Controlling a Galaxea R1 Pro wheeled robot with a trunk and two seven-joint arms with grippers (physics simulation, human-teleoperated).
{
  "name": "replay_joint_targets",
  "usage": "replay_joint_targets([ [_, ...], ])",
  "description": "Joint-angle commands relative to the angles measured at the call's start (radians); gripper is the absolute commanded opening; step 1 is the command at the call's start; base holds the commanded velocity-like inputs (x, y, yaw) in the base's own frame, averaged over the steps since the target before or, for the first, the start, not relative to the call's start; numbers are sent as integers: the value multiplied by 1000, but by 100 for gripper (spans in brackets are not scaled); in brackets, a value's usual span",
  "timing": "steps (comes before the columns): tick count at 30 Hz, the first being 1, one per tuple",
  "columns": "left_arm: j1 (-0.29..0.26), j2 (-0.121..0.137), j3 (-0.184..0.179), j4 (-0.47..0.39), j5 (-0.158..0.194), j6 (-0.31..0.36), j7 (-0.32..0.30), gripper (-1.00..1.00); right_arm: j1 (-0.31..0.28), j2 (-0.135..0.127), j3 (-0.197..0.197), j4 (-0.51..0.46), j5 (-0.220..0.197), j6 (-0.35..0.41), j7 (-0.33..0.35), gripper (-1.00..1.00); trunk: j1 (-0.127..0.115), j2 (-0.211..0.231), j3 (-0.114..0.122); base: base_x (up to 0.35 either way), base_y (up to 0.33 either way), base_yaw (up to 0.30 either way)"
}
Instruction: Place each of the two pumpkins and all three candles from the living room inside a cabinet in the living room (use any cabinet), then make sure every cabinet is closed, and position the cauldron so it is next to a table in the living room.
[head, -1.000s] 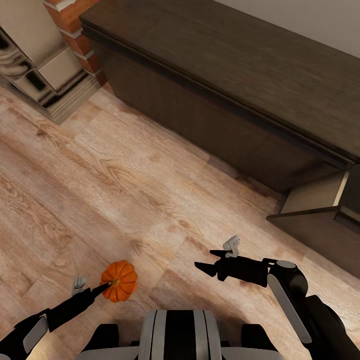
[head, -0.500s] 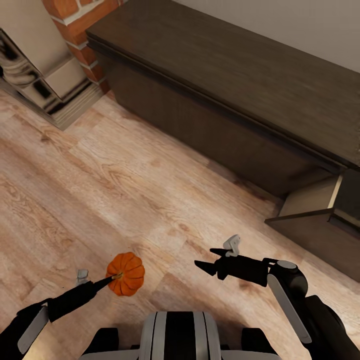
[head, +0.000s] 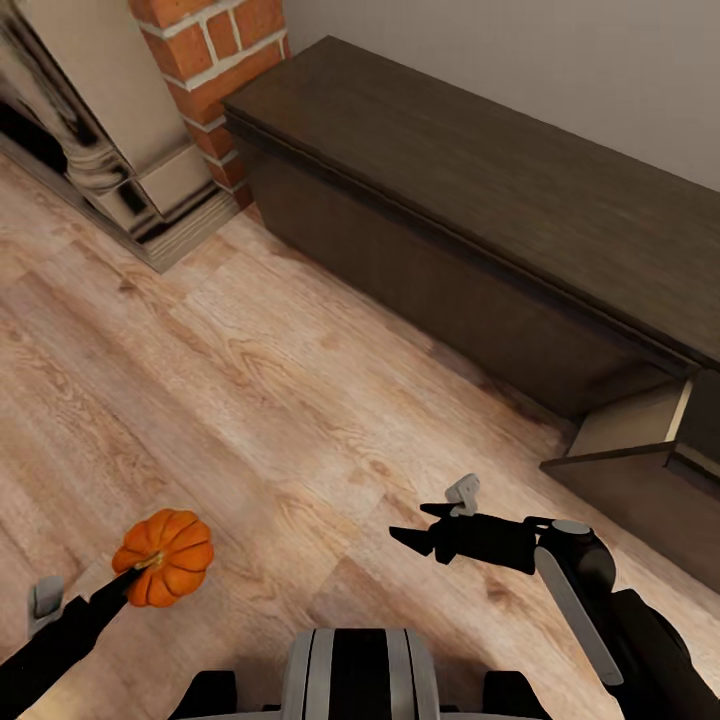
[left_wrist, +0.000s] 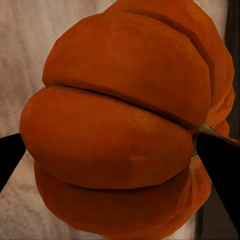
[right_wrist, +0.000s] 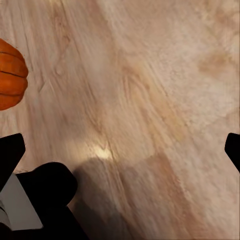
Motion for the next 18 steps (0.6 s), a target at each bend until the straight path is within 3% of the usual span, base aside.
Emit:
replay_joint_targets([
  [1,5,-1,1,-17,-1,-1,2,-100,0,1,1,0,0,2,0,100,0,0,4,0,0,279],
  [4,31,-2,2,-66,-7,-5,2,-100,1,2,3,0,1,4,-1,100,-2,1,16,0,0,280],
  [9,44,-9,-1,-75,-8,-6,5,-100,3,7,4,0,4,5,-4,100,-4,2,35,0,0,281],
  [12,47,-30,0,-71,-10,-7,22,-100,3,14,28,0,47,7,-28,100,-5,3,47,0,0,281],
  [13,50,-43,12,-73,-11,-7,39,-100,3,15,42,0,62,7,-51,100,-6,3,50,0,0,281],
  [17,58,-88,121,-80,-4,-3,128,-100,5,23,76,0,86,6,-125,100,-8,4,66,0,0,281],
  [18,57,-89,101,-77,-8,-4,142,-100,5,27,92,0,87,5,-129,100,-8,4,70,0,0,280],
])
